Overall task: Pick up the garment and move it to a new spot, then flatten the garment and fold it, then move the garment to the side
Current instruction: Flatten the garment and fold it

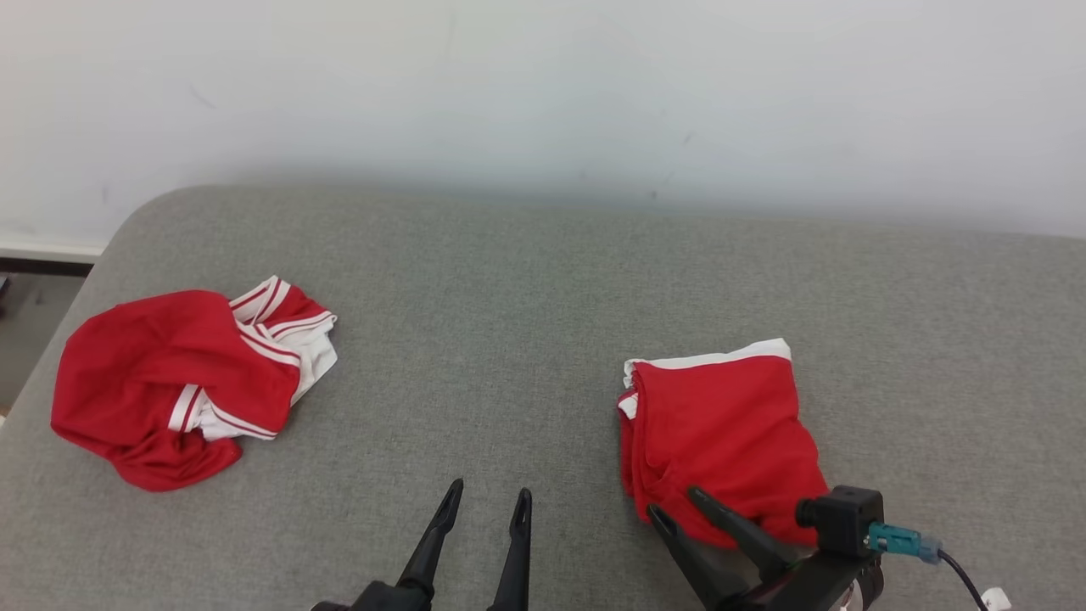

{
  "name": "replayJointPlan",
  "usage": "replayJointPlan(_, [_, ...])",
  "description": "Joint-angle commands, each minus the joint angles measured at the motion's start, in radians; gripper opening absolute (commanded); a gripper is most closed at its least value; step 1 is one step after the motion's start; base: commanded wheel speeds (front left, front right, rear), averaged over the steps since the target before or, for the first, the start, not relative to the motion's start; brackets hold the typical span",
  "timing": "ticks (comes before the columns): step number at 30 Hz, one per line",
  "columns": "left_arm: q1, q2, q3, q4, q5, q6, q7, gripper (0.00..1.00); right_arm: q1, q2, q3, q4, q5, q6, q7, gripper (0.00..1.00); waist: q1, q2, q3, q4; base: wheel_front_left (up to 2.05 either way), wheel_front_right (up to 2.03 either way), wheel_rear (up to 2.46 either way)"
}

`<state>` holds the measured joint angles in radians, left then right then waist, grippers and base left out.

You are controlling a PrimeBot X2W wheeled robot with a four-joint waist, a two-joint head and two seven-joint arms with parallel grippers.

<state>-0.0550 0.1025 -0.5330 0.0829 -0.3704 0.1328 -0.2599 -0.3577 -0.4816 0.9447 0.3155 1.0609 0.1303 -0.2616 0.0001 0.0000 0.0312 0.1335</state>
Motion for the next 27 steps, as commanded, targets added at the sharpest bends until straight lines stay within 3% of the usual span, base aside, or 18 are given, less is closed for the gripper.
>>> replayJointPlan(1, [0.026, 0.000, 0.011, -0.001, -0.008, 0.008, -0.005, 1.00, 0.024, 0.005, -0.008, -0.007, -0.004, 0.001, -0.003, 1.00, -0.0001, 0.0000, -0.022, -0.023, 0.00, 0.00, 0.00])
replayJointPlan(7, [0.058, 0.008, 0.038, -0.008, -0.009, 0.017, -0.005, 1.00, 0.080, 0.015, -0.087, -0.027, -0.061, 0.001, -0.004, 1.00, -0.0001, 0.0000, -0.046, -0.061, 0.00, 0.00, 0.00])
replayJointPlan(15, [0.100, 0.008, 0.101, -0.037, 0.006, 0.030, -0.004, 1.00, 0.187, 0.053, -0.316, -0.054, -0.212, 0.001, -0.004, 1.00, -0.0001, 0.0000, -0.070, -0.120, 0.00, 0.00, 0.00])
replayJointPlan(27, [0.177, -0.007, 0.199, -0.057, 0.090, 0.012, -0.004, 1.00, 0.349, 0.170, -0.633, -0.135, -0.632, 0.001, -0.004, 1.00, -0.0001, 0.0000, -0.110, -0.157, 0.00, 0.00, 0.00])
